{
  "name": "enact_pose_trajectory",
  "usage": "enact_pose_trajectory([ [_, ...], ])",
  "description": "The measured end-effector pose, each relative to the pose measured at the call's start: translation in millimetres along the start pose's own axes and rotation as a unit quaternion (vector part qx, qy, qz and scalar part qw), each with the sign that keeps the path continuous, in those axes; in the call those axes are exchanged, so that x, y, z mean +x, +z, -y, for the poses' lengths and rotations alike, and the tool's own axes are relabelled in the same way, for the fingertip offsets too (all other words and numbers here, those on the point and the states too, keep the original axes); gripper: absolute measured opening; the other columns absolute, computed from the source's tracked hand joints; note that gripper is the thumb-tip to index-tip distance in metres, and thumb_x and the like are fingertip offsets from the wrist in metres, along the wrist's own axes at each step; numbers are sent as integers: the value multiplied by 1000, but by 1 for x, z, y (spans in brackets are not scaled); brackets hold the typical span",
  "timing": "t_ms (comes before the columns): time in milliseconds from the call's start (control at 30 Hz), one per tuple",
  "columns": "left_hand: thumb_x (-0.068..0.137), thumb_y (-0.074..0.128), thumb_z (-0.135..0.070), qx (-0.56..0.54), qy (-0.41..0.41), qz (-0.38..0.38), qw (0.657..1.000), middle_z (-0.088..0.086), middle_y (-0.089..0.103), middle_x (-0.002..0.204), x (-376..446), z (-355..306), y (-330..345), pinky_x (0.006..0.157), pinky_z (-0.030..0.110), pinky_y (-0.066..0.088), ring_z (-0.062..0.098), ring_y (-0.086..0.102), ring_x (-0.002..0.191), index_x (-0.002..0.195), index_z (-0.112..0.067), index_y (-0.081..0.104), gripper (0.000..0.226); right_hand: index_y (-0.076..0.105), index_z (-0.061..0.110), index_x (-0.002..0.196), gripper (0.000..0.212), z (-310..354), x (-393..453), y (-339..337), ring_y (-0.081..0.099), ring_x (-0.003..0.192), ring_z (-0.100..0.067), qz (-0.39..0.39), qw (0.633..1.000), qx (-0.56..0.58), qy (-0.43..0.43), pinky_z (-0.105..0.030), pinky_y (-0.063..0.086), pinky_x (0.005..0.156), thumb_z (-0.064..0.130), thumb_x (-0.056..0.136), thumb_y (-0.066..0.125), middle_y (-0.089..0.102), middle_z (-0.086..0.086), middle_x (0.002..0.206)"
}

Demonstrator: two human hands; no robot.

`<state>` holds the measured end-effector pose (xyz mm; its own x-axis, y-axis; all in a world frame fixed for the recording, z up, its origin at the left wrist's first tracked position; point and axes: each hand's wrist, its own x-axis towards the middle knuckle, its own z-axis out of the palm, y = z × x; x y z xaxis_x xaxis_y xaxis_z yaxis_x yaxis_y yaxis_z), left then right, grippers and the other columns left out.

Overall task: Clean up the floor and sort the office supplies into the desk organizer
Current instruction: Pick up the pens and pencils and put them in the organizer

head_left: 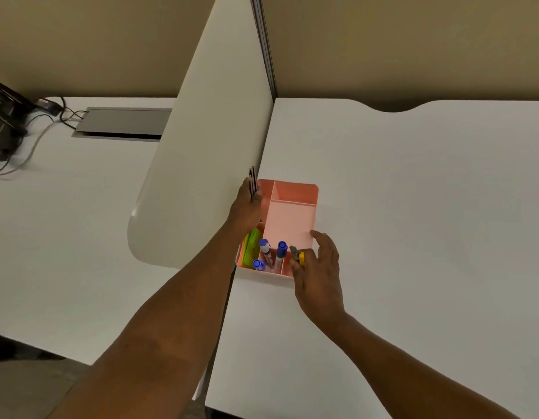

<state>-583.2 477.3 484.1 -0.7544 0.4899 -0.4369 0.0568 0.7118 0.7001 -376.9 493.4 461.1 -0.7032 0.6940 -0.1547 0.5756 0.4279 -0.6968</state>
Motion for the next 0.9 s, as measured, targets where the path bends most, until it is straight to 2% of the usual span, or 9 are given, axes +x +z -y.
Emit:
enact_pose_trajectory([
  [200,103,41,-30,41,21,-16,999,7,28,158,-1,-13,-6,115,39,30,27,34,142,154,-14,13,60,65,16,112,33,9,3,-7,14,147,-20,31,998,-55,17,-42,33,114,41,92,56,23,2,158],
  [300,98,55,-24,67,35,-39,996,7,28,158,5,-11,-9,115,37,30,26,32,143,144,-16,38,50,59,20,121,37,14,3,-9,24,143,-17,34,998,-23,45,-38,40,109,41,91,59,23,3,157],
  [367,93,62,-20,57,55,-64,995,4,47,145,8,-7,-10,100,24,45,19,48,128,123,-21,52,31,53,20,123,39,15,3,-10,31,139,-18,26,999,-11,37,-36,45,105,40,90,60,26,1,156],
  [433,91,63,-13,45,66,-77,994,-5,53,125,6,-5,-11,74,5,39,6,48,107,122,-17,52,33,49,18,124,42,15,2,-11,37,136,-19,11,1000,-14,23,-34,46,101,39,90,61,29,-1,154],
  [467,90,63,-11,35,68,-81,994,-5,53,124,4,-5,-11,75,6,38,5,46,107,125,-16,51,38,48,17,126,44,14,2,-12,39,135,-19,5,1000,-11,21,-33,47,100,39,90,61,31,-2,154],
  [567,90,63,-11,13,58,-80,995,2,51,139,3,-3,-13,100,27,42,17,46,129,132,-20,47,46,43,17,134,55,14,1,-14,40,135,-20,-8,1000,9,17,-34,47,100,39,89,64,32,-3,153],
  [633,93,59,-14,15,45,-74,996,4,49,143,-1,-1,-14,106,34,40,21,43,134,135,-21,45,45,35,18,142,65,15,0,-17,36,137,-20,-8,1000,18,16,-36,45,102,41,88,64,30,-3,154],
  [733,100,48,-19,19,43,-82,995,6,48,144,-12,2,-17,106,34,38,21,43,134,139,-19,43,40,23,20,149,77,15,-3,-20,30,141,-20,-5,1000,22,14,-37,40,107,46,88,63,25,-2,157],
  [900,105,34,-22,28,50,-97,994,6,46,146,-42,5,-19,107,32,36,23,44,133,142,-15,41,38,12,21,152,80,11,-14,-22,23,145,-20,20,1000,23,3,-39,33,111,56,91,51,18,0,160],
])
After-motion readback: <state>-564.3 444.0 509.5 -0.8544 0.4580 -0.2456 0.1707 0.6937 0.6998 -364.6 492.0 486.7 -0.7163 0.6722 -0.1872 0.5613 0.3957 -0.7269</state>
